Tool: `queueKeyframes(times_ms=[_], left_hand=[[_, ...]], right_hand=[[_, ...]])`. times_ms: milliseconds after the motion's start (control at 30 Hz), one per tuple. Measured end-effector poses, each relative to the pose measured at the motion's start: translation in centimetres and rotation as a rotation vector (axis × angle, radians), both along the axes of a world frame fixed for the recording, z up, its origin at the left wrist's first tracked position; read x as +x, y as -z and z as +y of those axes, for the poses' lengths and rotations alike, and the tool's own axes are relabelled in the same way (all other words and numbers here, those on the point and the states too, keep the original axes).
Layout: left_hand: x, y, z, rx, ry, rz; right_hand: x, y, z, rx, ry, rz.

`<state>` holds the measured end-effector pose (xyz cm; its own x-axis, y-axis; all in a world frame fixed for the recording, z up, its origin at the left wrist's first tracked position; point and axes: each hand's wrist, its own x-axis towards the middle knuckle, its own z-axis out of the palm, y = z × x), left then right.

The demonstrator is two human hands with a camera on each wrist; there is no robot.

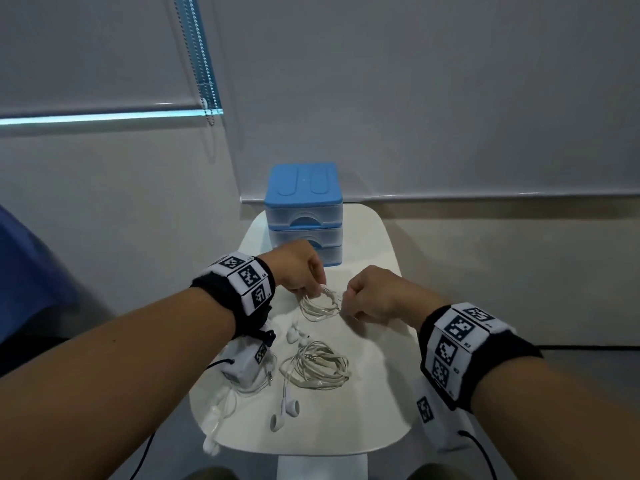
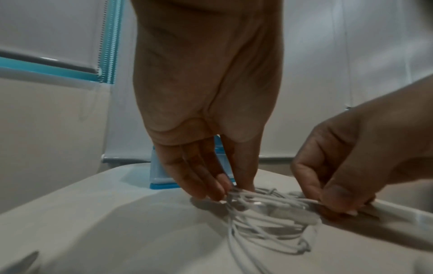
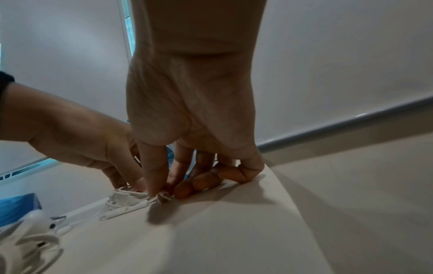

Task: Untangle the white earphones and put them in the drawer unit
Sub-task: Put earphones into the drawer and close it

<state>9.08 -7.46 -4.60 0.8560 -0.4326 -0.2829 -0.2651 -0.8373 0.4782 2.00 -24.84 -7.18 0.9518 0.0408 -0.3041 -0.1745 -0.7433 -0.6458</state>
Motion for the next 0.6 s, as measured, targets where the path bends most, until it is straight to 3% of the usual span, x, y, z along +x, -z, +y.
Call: queueKeyframes(times_ms=[200,367,433,500,600], left_hand=[[0.0,0.0,0.1,0.092,0.077,-0.094],[-0.2,-0.9,1.2,-0.003,0.048,-0.139],[-0.2,-1.7,1.9,-0.142,-0.038,-0.147],[-0.1,-2.6,2.4,-0.370,-0.167,-0.108],[-0.5,-3.9,2.4,-0.763,-0.382,0.089]], right_hand=[[1.2,0.3,-0.2,-0.035,-0.023,0.020],[1.5,-0.9,-0.7,0.039,-0.013,-0.016],[1.9,-2.4,-0.8,0.062,0.027,-0.178],[2.6,-4.5,-0.4,0.104,0.088,-0.460],[4.2,-7.8,1.2,0.097,0.147,-0.781]])
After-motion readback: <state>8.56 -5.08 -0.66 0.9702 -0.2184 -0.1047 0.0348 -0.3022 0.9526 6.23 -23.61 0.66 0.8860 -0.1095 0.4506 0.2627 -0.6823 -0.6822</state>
